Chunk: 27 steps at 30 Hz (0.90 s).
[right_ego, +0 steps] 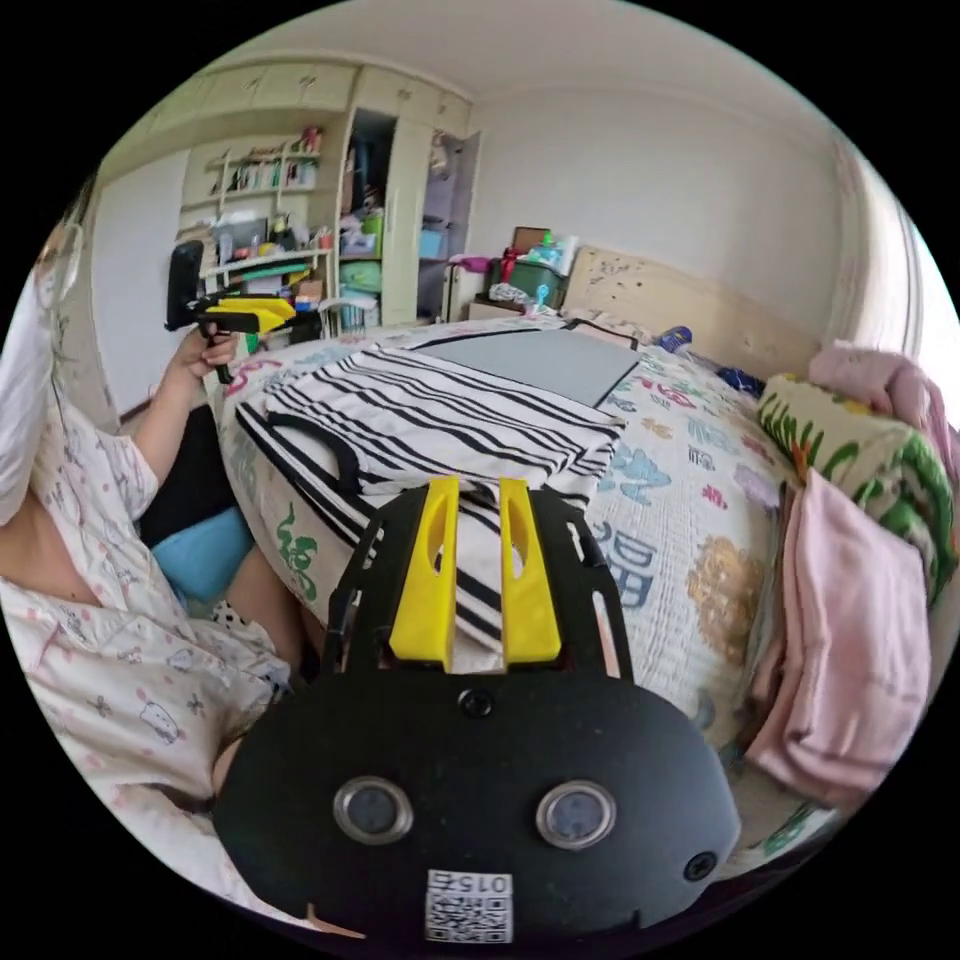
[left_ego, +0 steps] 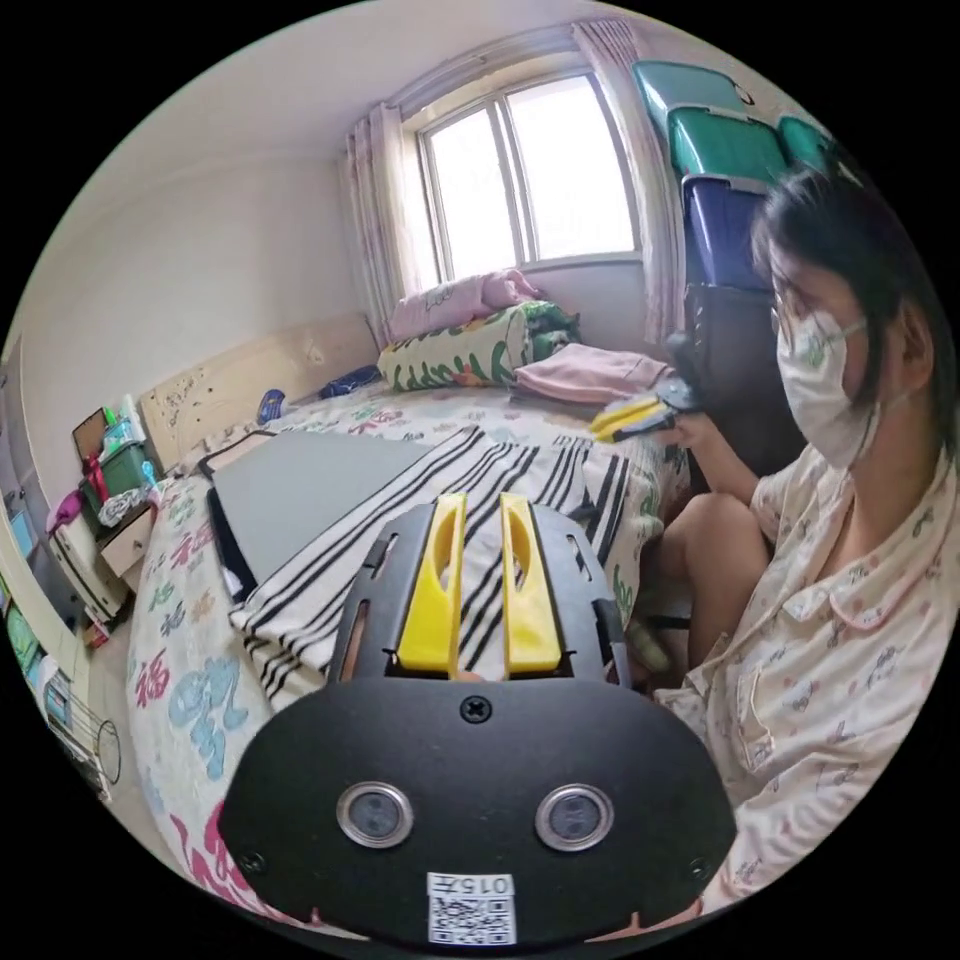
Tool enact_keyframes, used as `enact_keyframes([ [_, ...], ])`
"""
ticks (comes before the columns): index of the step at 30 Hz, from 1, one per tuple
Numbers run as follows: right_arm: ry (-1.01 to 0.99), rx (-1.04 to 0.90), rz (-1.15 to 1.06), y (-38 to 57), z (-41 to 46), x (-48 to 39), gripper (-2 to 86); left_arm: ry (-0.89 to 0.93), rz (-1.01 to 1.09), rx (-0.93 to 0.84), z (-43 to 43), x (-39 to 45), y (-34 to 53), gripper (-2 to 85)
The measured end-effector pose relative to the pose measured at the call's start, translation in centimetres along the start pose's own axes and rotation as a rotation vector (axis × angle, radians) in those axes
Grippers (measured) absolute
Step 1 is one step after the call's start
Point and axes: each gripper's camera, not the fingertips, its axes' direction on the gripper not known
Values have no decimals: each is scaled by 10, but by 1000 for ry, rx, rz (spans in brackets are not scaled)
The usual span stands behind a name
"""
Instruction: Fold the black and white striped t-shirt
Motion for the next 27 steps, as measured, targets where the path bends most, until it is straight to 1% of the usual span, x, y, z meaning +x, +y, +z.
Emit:
enact_keyframes([
  [2,4,45,75,23,-17,6,75,65,-24,1,33,-22,-37,81],
  [4,91,72,116,47,-33,1,82,121,-63,-76,96,-48,-88,81],
  [5,116,76,119,52,-35,-2,83,139,-63,-101,113,-52,-101,81],
  [7,198,47,106,63,-39,-17,89,218,-30,-183,184,-60,-150,82],
  [8,218,36,104,65,-40,-20,89,217,-15,-207,201,-60,-162,82],
  [10,281,33,115,68,-42,-26,87,175,13,-291,267,-58,-205,85],
  [12,281,45,111,69,-42,-25,85,142,7,-314,309,-57,-233,91],
  [15,255,43,51,71,-35,-17,79,140,-30,-348,371,-61,-271,100],
  [16,254,64,80,72,-35,-8,75,114,-58,-375,394,-65,-283,102],
  [19,196,123,180,71,-41,17,51,96,-177,-450,440,-82,-306,107],
  [21,158,148,187,73,-46,22,24,92,-245,-497,460,-88,-317,108],
  [24,146,172,197,75,-52,25,2,71,-241,-538,480,-83,-339,104],
  [27,179,192,180,80,-55,21,-5,20,-208,-658,500,-77,-350,79],
])
